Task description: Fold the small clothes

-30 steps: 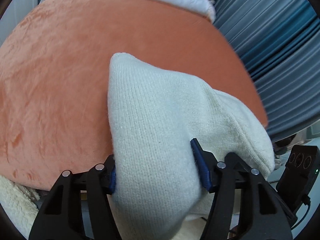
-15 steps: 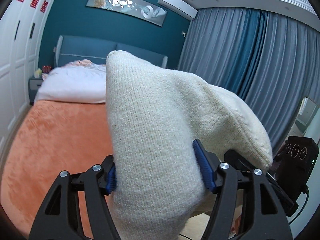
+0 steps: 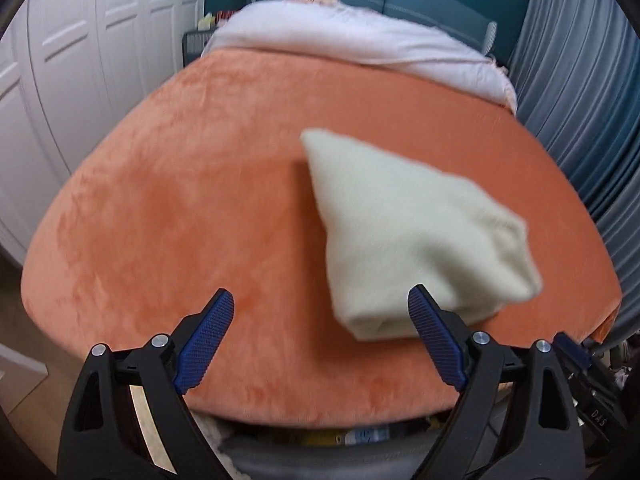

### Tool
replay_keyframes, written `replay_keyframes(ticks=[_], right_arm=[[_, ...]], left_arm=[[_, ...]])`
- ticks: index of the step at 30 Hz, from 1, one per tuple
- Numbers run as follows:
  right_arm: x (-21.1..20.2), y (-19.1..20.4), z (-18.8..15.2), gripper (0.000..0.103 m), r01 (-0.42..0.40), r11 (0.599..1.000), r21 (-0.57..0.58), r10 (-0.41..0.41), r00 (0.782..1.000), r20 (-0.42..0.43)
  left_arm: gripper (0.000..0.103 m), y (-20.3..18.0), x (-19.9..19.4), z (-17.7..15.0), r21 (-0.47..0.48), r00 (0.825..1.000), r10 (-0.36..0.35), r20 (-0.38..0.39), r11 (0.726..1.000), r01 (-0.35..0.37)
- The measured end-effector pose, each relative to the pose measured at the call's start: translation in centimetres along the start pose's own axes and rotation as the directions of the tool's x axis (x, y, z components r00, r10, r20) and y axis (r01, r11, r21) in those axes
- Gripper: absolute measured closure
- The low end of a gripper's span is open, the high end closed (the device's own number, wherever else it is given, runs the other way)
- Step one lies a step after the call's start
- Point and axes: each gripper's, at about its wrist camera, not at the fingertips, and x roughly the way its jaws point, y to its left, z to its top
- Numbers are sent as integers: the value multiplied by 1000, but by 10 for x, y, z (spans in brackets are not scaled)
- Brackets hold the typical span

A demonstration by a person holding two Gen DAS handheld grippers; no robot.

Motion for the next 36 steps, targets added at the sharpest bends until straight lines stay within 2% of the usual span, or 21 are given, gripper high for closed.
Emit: replay_keyframes(ticks=[2,5,8,9,12,13,15,16,17,18,21,23,25,27,28,30,31,33,36], right_arm=[[5,7,-4,44,39,999,-34,-40,999,-14],[16,6,11,44,60,997,-55,-61,998,-1],[31,0,22,44,55,998,-11,-55,998,-15],[38,-4,24,44,47,999,7,-47,998,-31],[58,-10,27,45,47,999,24,-45,997,-61],[69,-11,28,50,48,999,23,-46,995,-84],[90,-11,26,65,46,999,16,-43,989,-143],[100,-9,24,82,51,999,12,-48,984,-174],[111,-8,23,90,45,999,4,-44,978,-203],[115,-6,23,91,23,1000,11,-20,976,-218],[103,10,34,91,-34,999,16,36,985,-168],[95,24,41,91,-47,999,-25,43,991,-129],[108,28,34,91,-3,997,-77,-9,987,-159],[127,24,17,91,58,991,-120,-84,972,-219],[126,24,10,91,68,989,-129,-94,973,-211],[104,29,0,84,97,985,-146,-119,981,-151],[92,31,-4,77,114,982,-149,-132,984,-119],[66,35,-16,74,124,980,-154,-134,989,-59],[45,34,-31,65,177,972,-156,-182,983,-19]], left_arm=[[16,-4,11,-12,3,999,2,-39,1000,-2],[16,-9,26,-26,15,995,16,-99,1000,-15],[17,-9,49,-38,69,989,92,-116,994,-85],[19,-7,58,-41,76,984,123,-126,991,-114],[21,2,78,-41,68,980,132,-152,990,-123],[21,3,84,-39,77,977,147,-153,988,-136],[21,5,94,-35,105,972,178,-156,981,-163],[21,8,95,-32,100,973,171,-157,983,-157],[22,11,92,-26,92,976,160,-151,985,-147],[23,15,88,-18,89,977,165,-132,984,-154],[23,31,84,1,85,974,208,-94,976,-200],[23,40,93,1,68,970,196,-141,980,-188],[23,41,98,-9,69,966,189,-175,981,-179],[23,38,90,-20,65,970,188,-154,981,-180],[24,37,84,-25,51,974,179,-138,983,-174],[22,34,68,-35,14,983,151,-105,988,-151],[20,31,61,-40,-3,985,143,-93,990,-144],[18,24,52,-47,-25,988,137,-75,990,-140],[13,5,45,-60,-23,988,144,-53,989,-146]])
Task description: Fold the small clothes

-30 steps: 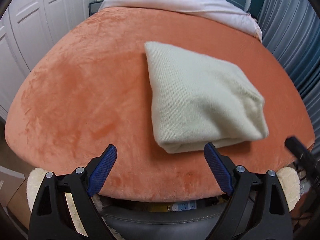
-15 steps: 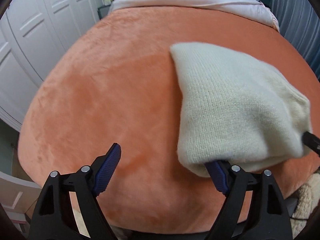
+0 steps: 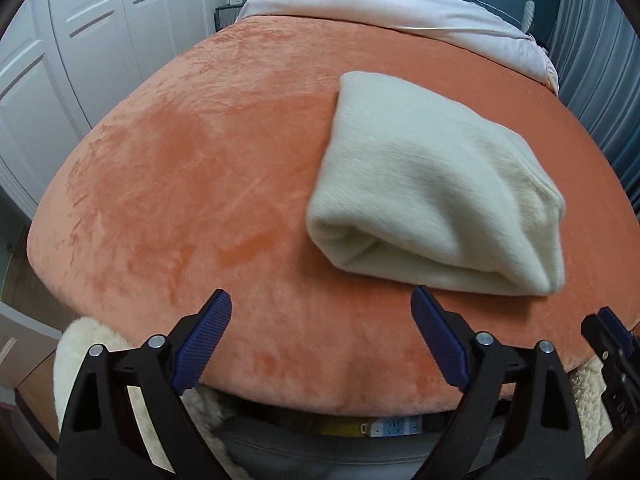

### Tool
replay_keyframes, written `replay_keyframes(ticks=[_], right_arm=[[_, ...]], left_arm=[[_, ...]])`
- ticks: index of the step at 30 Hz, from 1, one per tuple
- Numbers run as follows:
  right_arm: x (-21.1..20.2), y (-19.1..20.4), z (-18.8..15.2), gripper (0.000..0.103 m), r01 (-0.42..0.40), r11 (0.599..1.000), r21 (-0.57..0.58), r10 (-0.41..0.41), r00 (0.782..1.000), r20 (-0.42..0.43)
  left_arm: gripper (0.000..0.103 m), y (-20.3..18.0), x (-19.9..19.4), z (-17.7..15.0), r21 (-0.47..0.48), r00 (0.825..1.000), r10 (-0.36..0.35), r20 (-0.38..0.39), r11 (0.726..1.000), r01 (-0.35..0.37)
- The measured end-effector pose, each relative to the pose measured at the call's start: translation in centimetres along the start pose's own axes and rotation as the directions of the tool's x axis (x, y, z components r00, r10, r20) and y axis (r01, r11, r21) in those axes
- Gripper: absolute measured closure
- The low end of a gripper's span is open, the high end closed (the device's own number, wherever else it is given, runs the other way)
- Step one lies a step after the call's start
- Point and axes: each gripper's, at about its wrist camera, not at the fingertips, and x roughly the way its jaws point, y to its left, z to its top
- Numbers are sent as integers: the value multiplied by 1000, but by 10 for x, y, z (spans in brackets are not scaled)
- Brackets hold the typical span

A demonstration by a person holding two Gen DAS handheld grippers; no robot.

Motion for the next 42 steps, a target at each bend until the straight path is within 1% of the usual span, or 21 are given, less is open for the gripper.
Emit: replay_keyframes(ticks=[2,4,6,9,10,12,14,21,25,29,32,42], right_arm=[[-2,-5,-6,42,39,998,45,-40,999,11],[-4,-15,-19,36,74,991,109,-76,997,15],[0,-20,-31,35,100,987,129,-99,995,-13],[5,-19,-42,31,122,985,119,-119,992,-36],[7,-17,-42,28,122,986,111,-119,992,-35],[7,-15,-44,25,124,988,95,-122,992,-25],[7,-14,-45,19,131,988,86,-130,991,-15],[5,-5,-50,18,122,991,56,-123,992,12],[4,1,-53,18,136,990,45,-137,990,17],[3,6,-56,18,139,989,41,-140,990,26],[3,7,-56,18,136,990,40,-137,990,28],[2,7,-57,18,139,988,63,-141,990,33]], left_arm=[[13,-11,-1,-7,26,1000,0,15,1000,0],[12,-24,-3,-16,67,1000,15,27,998,-16],[10,-32,-2,-23,95,999,16,33,995,-19],[10,-38,-1,-33,112,998,32,59,993,-38],[10,-39,0,-35,112,997,42,65,993,-49],[9,-39,2,-41,107,996,54,68,992,-61],[9,-39,3,-46,99,996,57,70,993,-64],[9,-42,2,-61,124,991,74,110,988,-88],[9,-45,1,-65,132,988,81,134,986,-99],[9,-49,3,-67,147,988,78,135,984,-98],[10,-52,1,-70,161,985,80,152,981,-105],[10,-53,0,-70,148,983,89,162,982,-113]])
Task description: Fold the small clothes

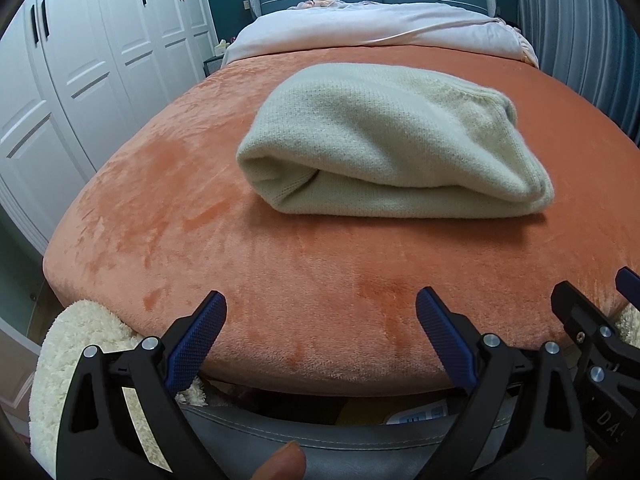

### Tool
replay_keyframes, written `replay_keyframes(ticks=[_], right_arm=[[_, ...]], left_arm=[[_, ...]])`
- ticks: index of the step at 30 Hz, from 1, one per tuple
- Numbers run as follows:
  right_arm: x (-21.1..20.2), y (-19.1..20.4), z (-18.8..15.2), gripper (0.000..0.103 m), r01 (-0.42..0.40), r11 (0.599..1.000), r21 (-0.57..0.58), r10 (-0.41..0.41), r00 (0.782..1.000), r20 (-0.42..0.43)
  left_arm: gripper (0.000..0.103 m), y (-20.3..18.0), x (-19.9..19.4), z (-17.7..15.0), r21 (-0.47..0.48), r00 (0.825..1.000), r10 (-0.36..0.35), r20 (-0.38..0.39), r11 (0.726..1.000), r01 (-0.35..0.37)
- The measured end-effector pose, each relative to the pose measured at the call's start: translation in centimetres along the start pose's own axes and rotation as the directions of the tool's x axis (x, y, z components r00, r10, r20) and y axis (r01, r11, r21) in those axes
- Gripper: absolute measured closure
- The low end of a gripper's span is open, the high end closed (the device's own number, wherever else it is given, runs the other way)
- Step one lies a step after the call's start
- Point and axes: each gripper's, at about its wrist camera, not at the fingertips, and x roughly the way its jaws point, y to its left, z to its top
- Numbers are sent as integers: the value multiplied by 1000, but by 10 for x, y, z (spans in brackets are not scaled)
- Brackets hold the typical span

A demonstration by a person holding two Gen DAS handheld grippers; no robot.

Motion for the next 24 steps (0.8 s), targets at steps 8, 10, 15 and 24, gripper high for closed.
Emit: replay_keyframes(ticks=[8,10,15,24], right_arm=[[0,2,-2,18,1,1000,6,-1,1000,-3],[0,2,-2,18,0,1000,6,0,1000,-2],[1,2,-2,18,-5,1000,7,5,1000,-2],[1,2,-3,18,-5,1000,1,5,1000,-2]], left_arm=[[10,0,0,0,-7,1000,8,1,1000,-8],[10,0,-1,-1,-7,1000,11,6,1000,-11],[10,0,-2,-2,-7,1000,17,8,1000,-17],[10,-1,-5,-3,-9,1000,24,11,1000,-23]])
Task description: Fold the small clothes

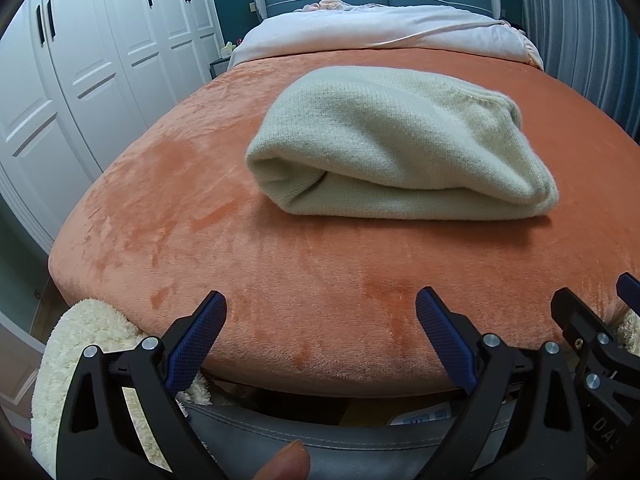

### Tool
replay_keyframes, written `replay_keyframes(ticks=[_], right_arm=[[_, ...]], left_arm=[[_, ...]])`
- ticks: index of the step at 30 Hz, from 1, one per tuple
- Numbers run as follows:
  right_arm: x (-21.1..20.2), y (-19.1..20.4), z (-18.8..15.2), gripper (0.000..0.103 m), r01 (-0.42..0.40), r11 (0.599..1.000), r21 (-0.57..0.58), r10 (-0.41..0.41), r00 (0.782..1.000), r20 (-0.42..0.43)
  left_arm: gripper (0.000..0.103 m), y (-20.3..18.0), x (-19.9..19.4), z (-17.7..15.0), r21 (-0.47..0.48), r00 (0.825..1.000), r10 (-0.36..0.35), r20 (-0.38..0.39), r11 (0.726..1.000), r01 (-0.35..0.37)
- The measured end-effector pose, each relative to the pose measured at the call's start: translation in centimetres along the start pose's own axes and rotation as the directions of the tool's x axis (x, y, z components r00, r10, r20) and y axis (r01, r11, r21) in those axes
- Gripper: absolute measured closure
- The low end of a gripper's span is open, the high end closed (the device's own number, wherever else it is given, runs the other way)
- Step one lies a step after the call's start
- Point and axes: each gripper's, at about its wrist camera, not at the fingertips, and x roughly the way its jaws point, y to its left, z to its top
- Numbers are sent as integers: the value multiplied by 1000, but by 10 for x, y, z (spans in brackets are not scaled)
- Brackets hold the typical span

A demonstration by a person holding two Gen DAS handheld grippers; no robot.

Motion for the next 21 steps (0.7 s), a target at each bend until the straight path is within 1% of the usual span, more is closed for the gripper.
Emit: replay_keyframes(ticks=[21], right_arm=[[-2,4,-1,18,5,1000,-9,-5,1000,12]], left_arm=[[10,1,0,0,-2,1000,-3,-2,1000,3]])
